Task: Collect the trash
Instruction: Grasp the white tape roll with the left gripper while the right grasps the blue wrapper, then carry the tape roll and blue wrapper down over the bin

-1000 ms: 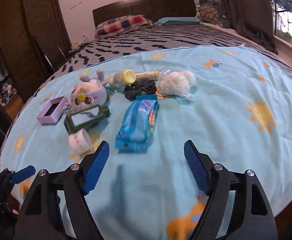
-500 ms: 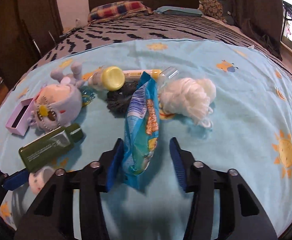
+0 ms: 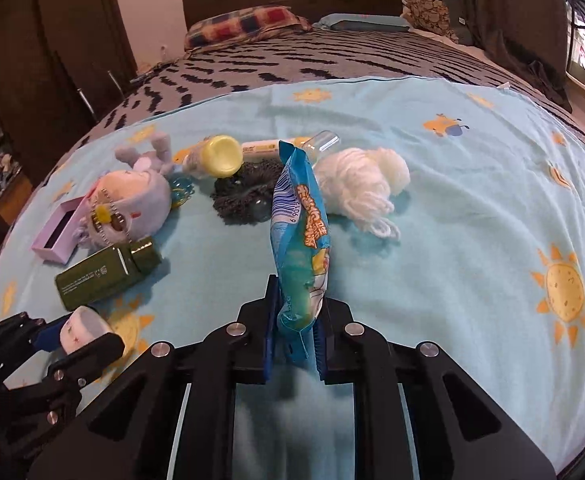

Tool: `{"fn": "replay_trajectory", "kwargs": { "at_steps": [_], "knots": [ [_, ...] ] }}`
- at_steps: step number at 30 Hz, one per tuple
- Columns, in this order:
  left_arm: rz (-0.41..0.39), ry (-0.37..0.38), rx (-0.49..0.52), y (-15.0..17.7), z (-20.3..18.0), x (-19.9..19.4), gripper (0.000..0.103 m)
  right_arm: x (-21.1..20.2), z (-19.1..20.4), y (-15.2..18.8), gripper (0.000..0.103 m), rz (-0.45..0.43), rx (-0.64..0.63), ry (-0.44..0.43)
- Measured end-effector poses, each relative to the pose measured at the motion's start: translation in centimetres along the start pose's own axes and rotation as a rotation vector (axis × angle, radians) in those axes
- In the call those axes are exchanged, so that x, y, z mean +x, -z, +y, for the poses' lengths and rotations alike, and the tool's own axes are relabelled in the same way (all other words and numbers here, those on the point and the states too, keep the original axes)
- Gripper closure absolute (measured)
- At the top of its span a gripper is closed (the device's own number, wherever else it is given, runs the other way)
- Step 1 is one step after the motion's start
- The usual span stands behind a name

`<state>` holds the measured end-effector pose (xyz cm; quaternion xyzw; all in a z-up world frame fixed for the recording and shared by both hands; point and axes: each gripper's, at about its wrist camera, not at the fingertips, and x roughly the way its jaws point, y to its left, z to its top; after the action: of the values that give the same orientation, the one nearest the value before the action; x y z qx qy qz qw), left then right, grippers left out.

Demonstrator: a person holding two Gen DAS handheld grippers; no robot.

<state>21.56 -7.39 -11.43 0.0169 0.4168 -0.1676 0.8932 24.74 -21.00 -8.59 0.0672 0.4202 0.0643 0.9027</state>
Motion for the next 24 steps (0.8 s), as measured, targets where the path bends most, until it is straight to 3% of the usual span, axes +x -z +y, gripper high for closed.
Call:
{"fn": "replay_trajectory", "kwargs": {
  "at_steps": [24],
  "knots": [
    [-0.034,0.053,-0.030,9.7,-2.3,-8.6,0.068,-11.0,2.9,10.6,0.087,-0.059,-0.032,-0.130]
  ]
}}
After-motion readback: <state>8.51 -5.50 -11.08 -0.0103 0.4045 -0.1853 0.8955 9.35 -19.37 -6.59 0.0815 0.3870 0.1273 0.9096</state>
